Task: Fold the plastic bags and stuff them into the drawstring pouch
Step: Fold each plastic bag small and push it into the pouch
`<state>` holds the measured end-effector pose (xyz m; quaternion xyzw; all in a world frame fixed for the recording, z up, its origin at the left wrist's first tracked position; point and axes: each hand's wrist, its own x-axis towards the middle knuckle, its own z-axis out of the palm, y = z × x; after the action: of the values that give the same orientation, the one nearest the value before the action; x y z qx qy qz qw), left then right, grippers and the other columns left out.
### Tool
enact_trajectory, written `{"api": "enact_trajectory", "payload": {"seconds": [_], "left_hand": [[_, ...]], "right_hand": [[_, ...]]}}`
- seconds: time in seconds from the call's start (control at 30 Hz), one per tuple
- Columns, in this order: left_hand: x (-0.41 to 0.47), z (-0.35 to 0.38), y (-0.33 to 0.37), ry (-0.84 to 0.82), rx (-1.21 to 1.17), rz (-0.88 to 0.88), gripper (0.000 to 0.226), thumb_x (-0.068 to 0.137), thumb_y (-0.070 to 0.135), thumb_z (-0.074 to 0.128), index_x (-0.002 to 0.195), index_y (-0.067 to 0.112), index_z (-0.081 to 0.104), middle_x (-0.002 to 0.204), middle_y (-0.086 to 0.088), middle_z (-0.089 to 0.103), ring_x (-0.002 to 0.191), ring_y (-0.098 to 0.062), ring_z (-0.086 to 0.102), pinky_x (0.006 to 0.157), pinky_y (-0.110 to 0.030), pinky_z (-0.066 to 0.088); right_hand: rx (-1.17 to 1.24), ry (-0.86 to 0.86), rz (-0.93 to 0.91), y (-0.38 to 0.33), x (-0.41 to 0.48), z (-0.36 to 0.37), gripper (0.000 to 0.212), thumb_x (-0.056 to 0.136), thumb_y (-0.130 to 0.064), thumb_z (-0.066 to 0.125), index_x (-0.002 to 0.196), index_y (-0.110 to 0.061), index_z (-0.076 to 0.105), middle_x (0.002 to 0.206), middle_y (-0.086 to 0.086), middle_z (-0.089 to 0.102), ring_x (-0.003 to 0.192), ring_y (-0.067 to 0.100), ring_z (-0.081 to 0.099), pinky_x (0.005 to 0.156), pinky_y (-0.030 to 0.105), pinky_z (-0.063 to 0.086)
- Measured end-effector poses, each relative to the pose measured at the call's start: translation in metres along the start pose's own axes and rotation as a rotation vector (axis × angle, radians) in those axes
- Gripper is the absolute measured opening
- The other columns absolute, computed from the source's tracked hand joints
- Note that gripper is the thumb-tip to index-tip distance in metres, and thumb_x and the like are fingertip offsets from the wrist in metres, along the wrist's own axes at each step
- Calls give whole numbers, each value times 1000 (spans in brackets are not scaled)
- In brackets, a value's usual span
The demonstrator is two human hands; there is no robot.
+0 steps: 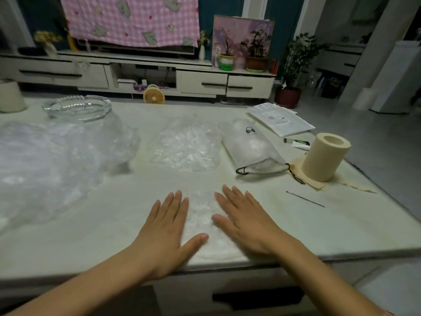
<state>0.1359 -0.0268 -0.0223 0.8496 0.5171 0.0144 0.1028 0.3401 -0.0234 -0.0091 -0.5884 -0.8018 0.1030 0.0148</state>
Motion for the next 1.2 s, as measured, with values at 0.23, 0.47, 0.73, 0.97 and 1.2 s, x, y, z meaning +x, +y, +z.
{"api": "enact_trajectory", "payload": {"seconds": [0.23, 0.47, 0.73, 0.97, 1.2], "left_hand": [[-14, -7, -6, 200, 52, 146, 103, 69, 85, -13, 150, 22, -1, 157, 0, -8, 146, -16, -4, 116, -29, -7], [-10, -7, -9, 329, -2, 534, 23, 92, 44, 44, 91, 25, 57, 98, 7, 61, 83, -12, 58, 67, -25, 45], [5, -14, -5, 455, -355, 356, 57, 84, 73, 24, 97, 28, 56, 89, 20, 53, 79, 4, 49, 64, -17, 43], [13, -9, -15, 448, -464, 141, 53, 75, 80, 26, 84, 35, 53, 82, 20, 54, 78, 0, 51, 67, -18, 38], [26, -15, -8, 446, -350, -179, 37, 99, 40, 35, 79, 14, 51, 67, 4, 53, 71, -20, 55, 61, -31, 35]], "right_hand": [[163, 205, 18, -9, -5, 2, 55, 100, -46, 24, 150, -26, 16, 159, -8, 7, 145, 5, -1, 113, 18, -5], [498, 249, -51, -16, -52, -26, 19, 87, -42, 60, 105, -37, 57, 111, -25, 56, 107, -14, 45, 86, 4, 33], [348, 336, -93, -3, -34, -3, 13, 88, -35, 57, 95, -26, 62, 94, -14, 59, 88, -1, 52, 78, 5, 34], [813, 351, 179, 13, -9, -12, 16, 89, -17, 63, 76, -13, 69, 72, -2, 70, 68, 6, 63, 69, 23, 49], [422, 410, 329, 2, 8, -11, 40, 94, -37, 52, 66, -8, 50, 57, -3, 49, 54, 11, 43, 54, 28, 32]]}}
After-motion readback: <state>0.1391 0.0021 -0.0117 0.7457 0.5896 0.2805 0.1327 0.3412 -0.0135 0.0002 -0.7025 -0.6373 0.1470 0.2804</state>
